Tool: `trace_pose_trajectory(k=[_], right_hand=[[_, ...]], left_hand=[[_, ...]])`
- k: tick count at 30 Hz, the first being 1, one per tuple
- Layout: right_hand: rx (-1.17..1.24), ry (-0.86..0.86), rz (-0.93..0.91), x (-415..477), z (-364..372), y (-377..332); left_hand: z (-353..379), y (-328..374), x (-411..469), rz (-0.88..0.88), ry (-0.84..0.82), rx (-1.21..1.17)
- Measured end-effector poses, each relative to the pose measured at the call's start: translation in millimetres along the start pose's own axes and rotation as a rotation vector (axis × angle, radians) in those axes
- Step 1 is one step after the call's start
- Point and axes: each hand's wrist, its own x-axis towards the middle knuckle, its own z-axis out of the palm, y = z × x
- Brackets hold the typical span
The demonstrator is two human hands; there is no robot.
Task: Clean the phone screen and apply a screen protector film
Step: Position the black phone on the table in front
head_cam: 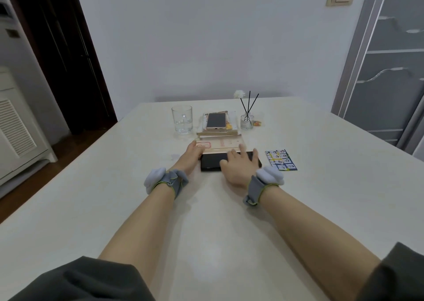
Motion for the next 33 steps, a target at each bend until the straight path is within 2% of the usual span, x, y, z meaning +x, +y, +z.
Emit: trace_pose_trajectory(k=[2,5,11,14,17,19,22,29,33], right_hand=[[0.019,-0.021,-0.101,0.4,5.9,-23.3],[0.048,-0.012,-0.203,-4.2,12.5,-46.3],[0.004,-0.073,-0.294,-30.9,14.2,-28.3],[-0.022,-0.052,-0.199,-38.8,3.2,-1.0],[0.002,0.002,0.029,-36.6,-2.9,25.0],[0.027,0.021,0.144,-29.6,-1.5,28.9],[0.020,0.044,0.205,-12.6,2.5,13.0],[0.051,0.004,-0.147,-1.0,21.8,-52.9],[0.071,-0.022,-0.228,-14.3,25.0,-63.1]], left_hand=[[0.6,3.0,-0.3,-0.029,0.019,-0.108],[1.2,1.0,-4.9,-0.069,0.007,-0.148],[6.0,4.1,-8.0,-0.051,0.023,-0.131],[7.2,4.7,-8.1,-0.010,0.053,-0.091],[6.7,5.2,-8.3,-0.016,0.047,-0.063],[5.9,5.6,-9.0,-0.019,0.050,-0.059],[4.4,7.0,-10.4,-0.025,0.050,-0.063],[1.6,6.3,-9.5,-0.048,0.071,-0.163],[-2.9,3.6,-10.3,-0.028,0.137,-0.276]])
